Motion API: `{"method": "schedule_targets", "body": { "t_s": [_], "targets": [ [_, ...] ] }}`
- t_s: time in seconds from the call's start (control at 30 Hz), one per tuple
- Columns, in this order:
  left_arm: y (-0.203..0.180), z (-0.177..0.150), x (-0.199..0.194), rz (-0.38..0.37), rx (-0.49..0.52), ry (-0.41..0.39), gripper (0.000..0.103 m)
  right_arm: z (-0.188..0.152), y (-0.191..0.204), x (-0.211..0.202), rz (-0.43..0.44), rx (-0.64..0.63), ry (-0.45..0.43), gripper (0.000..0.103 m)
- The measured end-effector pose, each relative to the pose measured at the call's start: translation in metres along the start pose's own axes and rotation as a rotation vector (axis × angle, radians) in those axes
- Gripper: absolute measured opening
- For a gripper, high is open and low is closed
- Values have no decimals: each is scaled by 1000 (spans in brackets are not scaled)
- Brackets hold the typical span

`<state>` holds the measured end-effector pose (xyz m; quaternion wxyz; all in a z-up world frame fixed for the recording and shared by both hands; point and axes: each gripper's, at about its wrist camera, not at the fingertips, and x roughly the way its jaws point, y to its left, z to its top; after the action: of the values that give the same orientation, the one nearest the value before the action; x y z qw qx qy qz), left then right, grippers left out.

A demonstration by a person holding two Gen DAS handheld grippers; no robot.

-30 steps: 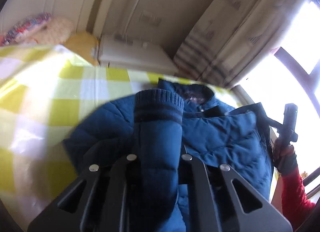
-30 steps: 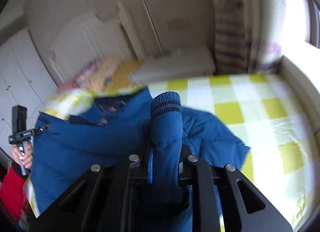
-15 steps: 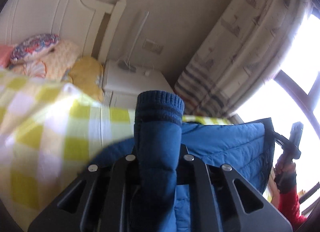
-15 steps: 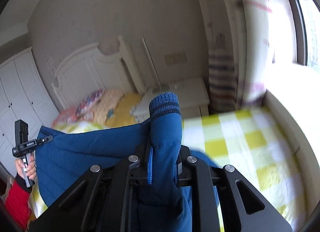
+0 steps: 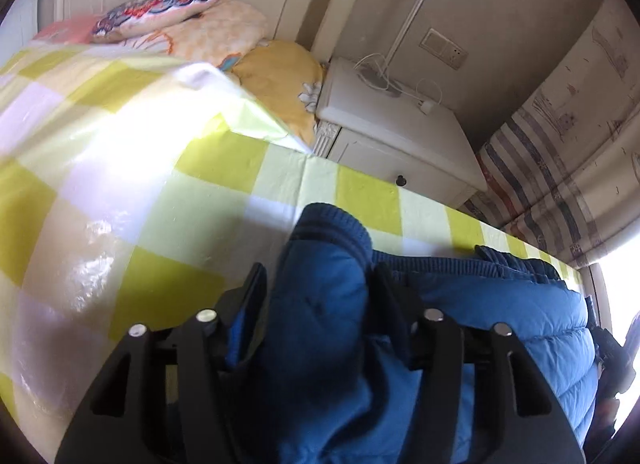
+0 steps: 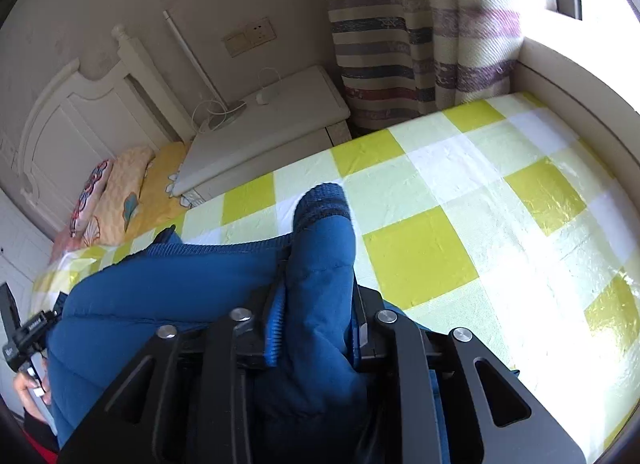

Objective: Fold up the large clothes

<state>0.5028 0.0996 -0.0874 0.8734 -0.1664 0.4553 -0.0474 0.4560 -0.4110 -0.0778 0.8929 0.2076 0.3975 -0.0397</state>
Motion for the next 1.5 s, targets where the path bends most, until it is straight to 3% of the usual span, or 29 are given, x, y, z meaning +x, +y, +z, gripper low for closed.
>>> {"method": "schedule_targets", "body": {
  "t_s": [0.13,0.2,0.27,0.3,0.33,0.37,0.53,0.7,0.8,0.87,0.9,0.97,1.0,1.03,1.1,1.27,1.4,1.5],
  "targets": [
    [-6,-2,-11,24,13,-52,66,0,0,2,-8,12,-2,26],
    [-4,-4,-38,-3,-3,-150,75,-3,-2,-4,9,18,16,46],
    [6,-10,-78,-94,-4,-232,91,-1,-3,-19,76,14,68,84],
    [11,-16,-94,-138,12,-242,99,-2,-6,-32,114,9,81,90],
    [18,-23,-109,-181,43,-243,100,-8,-12,-56,169,-18,66,93],
    [28,-37,-127,-210,102,-225,100,-14,-16,-76,194,-52,45,93],
    [73,-111,-157,-181,226,-85,100,-81,-65,-154,175,-167,-4,93],
    [83,-174,-155,-217,260,-8,100,-153,-89,-171,199,-173,50,93],
    [66,-184,-147,-254,277,-15,100,-172,-82,-169,229,-186,42,92],
    [53,-183,-140,-267,275,-21,100,-175,-69,-167,256,-208,16,71],
    [46,-181,-133,-249,276,-24,95,-174,-63,-168,261,-222,-2,67],
    [38,-178,-128,-254,230,-32,72,-177,-49,-165,225,-230,-10,47],
    [34,-181,-130,-278,210,-26,58,-180,-45,-166,217,-231,-12,43],
    [28,-186,-138,-248,213,-47,48,-186,-37,-172,191,-250,-29,38],
    [19,-203,-157,-178,262,-93,39,-198,-30,-183,143,-286,-56,34],
    [44,-259,-208,-161,294,-85,37,-252,-42,-229,144,-309,-59,33],
    [85,-309,-248,-221,235,-64,38,-303,-63,-267,207,-281,-36,33],
    [94,-328,-261,-222,200,-78,40,-328,-67,-284,217,-280,-34,33]
  ]
}}
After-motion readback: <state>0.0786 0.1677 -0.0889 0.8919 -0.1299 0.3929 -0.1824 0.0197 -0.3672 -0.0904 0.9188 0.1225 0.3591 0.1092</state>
